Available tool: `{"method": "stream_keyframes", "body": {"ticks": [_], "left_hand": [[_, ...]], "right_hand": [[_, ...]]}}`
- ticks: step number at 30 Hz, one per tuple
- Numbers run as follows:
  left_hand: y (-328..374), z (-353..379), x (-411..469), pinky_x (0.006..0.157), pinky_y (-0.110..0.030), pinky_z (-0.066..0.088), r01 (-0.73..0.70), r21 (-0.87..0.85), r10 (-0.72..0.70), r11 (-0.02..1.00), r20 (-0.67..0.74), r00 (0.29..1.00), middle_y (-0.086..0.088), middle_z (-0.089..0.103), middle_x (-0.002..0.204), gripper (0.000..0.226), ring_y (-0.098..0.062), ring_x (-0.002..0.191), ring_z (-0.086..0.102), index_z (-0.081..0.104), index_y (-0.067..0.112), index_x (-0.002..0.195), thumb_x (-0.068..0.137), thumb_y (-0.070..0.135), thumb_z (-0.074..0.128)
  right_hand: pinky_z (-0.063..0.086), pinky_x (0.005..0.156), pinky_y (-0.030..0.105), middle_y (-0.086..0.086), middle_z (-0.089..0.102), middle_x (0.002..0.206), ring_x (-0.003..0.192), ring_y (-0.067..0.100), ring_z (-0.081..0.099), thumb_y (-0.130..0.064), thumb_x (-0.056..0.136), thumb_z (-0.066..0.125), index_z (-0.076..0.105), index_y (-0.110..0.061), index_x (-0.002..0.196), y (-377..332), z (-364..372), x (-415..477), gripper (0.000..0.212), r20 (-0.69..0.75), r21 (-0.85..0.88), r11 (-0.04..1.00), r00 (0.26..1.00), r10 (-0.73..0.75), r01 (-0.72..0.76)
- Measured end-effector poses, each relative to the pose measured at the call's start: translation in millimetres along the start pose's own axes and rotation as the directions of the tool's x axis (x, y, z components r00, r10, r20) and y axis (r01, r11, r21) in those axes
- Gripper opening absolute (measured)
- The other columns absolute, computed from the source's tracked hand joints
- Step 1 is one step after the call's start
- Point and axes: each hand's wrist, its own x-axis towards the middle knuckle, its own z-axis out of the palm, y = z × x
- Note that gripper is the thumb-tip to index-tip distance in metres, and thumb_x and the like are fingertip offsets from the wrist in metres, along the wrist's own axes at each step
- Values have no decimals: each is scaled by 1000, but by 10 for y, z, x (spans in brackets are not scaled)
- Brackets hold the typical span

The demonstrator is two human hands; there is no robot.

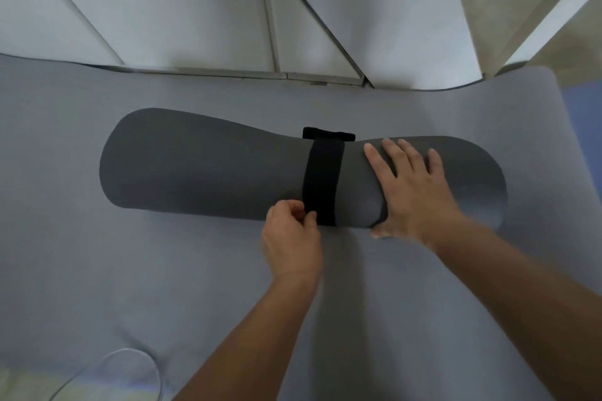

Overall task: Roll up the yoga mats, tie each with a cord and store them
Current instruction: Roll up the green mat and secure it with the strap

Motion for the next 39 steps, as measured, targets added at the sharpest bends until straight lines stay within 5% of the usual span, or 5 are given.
{"method": "stream_keyframes", "body": {"ticks": [6,12,23,29,39], "left_hand": [[263,-283,150,77,-19,51,-132,25,130,991,53,990,5,67,86,9,-9,83,63,66,18,93,87,13,66],[438,-586,296,66,-24,59,-85,59,74,995,168,983,2,71,79,10,-9,68,70,73,15,92,83,11,71],[98,-290,-71,84,-25,50,-37,25,36,999,11,999,3,66,100,25,-12,93,63,65,16,109,86,20,75],[-133,-260,-114,72,-18,50,-22,-93,28,995,56,998,10,65,82,20,-3,79,62,60,28,85,84,19,79],[-238,-569,141,65,-9,45,-358,96,343,929,148,928,9,63,81,12,-3,75,59,64,19,85,87,12,73]], "right_hand": [[38,99,42,0,48,135,119,25,50,-82,47,61,21,-31,148,83,-401,167,120,29,-57,992,993,-112,114],[45,95,37,-10,57,125,114,20,56,-62,51,85,37,-43,138,114,-524,42,101,386,469,883,902,-195,-10],[30,111,43,0,44,150,134,26,43,-73,82,30,38,-30,150,32,88,-468,81,-202,283,957,979,-12,70],[8,121,51,3,-2,162,150,26,4,-91,52,52,-21,-33,151,-7,44,-449,136,88,102,994,995,-46,37],[43,99,47,4,54,136,117,27,56,-79,44,61,39,-26,146,-14,113,-451,117,-157,111,992,987,-37,55]]}}
